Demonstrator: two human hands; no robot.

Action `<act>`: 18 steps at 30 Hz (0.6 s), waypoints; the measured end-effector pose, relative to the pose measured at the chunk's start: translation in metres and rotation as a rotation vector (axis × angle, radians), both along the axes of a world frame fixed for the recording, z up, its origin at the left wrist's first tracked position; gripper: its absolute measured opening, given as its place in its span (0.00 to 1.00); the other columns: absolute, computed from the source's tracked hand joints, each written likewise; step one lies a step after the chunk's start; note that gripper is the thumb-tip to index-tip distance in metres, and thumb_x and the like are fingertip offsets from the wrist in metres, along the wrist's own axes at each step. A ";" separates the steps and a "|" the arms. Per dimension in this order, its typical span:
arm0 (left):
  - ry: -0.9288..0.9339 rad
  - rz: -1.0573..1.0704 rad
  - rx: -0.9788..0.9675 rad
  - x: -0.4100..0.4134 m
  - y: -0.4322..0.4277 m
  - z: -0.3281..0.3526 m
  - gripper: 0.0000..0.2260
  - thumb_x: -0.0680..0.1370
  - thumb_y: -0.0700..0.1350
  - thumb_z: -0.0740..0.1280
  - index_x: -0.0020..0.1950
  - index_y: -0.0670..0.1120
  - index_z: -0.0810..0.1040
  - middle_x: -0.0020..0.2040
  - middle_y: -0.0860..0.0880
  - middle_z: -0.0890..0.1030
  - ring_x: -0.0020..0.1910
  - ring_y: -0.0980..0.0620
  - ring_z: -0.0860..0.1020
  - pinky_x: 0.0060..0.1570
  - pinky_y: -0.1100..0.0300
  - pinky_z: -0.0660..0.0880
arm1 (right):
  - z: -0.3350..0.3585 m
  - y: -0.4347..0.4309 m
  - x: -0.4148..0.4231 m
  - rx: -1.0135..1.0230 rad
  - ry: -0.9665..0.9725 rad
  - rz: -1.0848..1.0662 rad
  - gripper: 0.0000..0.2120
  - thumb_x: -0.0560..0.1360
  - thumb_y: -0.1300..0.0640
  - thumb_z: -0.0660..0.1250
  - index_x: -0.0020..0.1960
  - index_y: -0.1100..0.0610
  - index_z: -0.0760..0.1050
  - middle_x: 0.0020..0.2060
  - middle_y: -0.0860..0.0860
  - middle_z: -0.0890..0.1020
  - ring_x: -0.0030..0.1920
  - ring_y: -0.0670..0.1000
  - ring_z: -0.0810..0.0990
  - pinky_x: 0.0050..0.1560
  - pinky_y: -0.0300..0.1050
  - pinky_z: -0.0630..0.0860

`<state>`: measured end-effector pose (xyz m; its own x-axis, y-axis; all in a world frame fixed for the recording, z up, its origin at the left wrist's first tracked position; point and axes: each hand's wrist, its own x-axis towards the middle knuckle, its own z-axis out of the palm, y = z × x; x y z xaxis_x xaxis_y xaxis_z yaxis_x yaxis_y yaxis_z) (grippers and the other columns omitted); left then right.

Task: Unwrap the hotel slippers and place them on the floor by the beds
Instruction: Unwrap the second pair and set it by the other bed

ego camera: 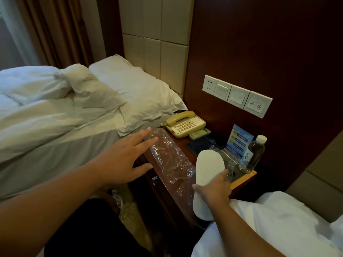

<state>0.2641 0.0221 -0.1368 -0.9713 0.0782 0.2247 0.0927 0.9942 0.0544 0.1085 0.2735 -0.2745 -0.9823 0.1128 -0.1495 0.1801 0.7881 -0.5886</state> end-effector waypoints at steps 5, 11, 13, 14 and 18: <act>0.007 0.021 0.005 0.003 -0.003 0.000 0.35 0.78 0.67 0.58 0.81 0.60 0.48 0.82 0.55 0.45 0.79 0.55 0.50 0.72 0.62 0.45 | 0.003 0.003 -0.007 0.001 -0.121 -0.136 0.55 0.57 0.40 0.80 0.73 0.60 0.57 0.67 0.60 0.67 0.65 0.62 0.68 0.64 0.59 0.70; -0.019 0.034 0.016 0.011 -0.010 0.001 0.34 0.78 0.67 0.57 0.81 0.59 0.50 0.82 0.53 0.47 0.80 0.53 0.52 0.72 0.60 0.48 | 0.003 0.012 -0.012 -0.080 -0.199 -0.115 0.48 0.56 0.41 0.81 0.68 0.59 0.65 0.61 0.59 0.73 0.60 0.62 0.73 0.57 0.56 0.74; -0.025 0.046 0.032 0.014 -0.012 0.002 0.34 0.78 0.66 0.58 0.81 0.60 0.50 0.82 0.53 0.48 0.79 0.53 0.53 0.72 0.61 0.48 | 0.004 0.011 -0.014 -0.134 -0.172 -0.101 0.43 0.59 0.44 0.80 0.67 0.57 0.65 0.60 0.58 0.75 0.59 0.62 0.74 0.56 0.57 0.75; -0.028 0.051 0.042 0.014 -0.013 0.003 0.34 0.78 0.66 0.59 0.81 0.60 0.51 0.82 0.53 0.48 0.79 0.52 0.53 0.72 0.61 0.48 | 0.004 0.009 -0.015 -0.177 -0.153 -0.096 0.39 0.61 0.46 0.79 0.66 0.56 0.66 0.59 0.58 0.75 0.57 0.61 0.75 0.55 0.58 0.75; -0.026 0.069 0.062 0.015 -0.015 0.006 0.33 0.78 0.65 0.60 0.80 0.59 0.54 0.82 0.53 0.50 0.79 0.53 0.55 0.71 0.61 0.49 | 0.019 -0.005 -0.014 -0.346 -0.043 -0.063 0.20 0.68 0.54 0.69 0.59 0.52 0.70 0.53 0.56 0.76 0.49 0.59 0.76 0.49 0.59 0.78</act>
